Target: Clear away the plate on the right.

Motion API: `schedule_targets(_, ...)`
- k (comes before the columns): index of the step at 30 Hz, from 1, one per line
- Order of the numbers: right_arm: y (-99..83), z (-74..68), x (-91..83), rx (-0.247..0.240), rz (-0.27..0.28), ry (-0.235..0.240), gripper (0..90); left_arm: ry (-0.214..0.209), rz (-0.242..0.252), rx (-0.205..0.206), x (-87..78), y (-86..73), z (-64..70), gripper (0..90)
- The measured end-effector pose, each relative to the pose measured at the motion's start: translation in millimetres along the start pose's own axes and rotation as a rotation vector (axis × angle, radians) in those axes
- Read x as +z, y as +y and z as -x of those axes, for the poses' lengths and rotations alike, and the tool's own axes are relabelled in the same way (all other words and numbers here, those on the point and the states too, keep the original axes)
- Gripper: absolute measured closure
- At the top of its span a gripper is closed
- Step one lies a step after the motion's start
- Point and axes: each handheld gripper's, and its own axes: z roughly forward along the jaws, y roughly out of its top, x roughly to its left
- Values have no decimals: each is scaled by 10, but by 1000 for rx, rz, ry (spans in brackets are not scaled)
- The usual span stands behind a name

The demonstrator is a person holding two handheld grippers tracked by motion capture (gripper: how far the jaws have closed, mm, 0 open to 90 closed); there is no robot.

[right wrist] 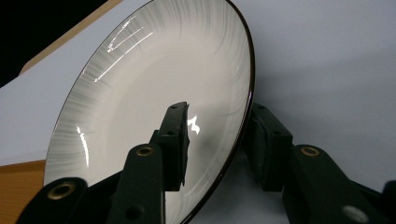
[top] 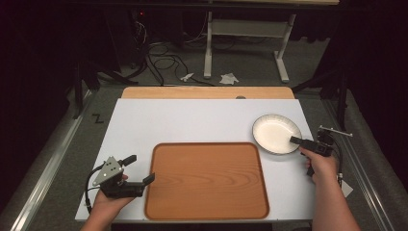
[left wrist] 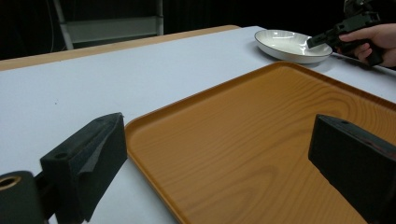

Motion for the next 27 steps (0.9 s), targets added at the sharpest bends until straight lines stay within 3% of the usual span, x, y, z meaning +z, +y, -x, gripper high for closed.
schedule_targets(7, -19, -42, -27, 2, -8, -23, 623, 6, 1, 2, -7, -1, 9, 54)
schedule_targets(27, -34, -17, -62, 30, -37, 17, 595, -3, 4, 32, -15, 5, 41, 59)
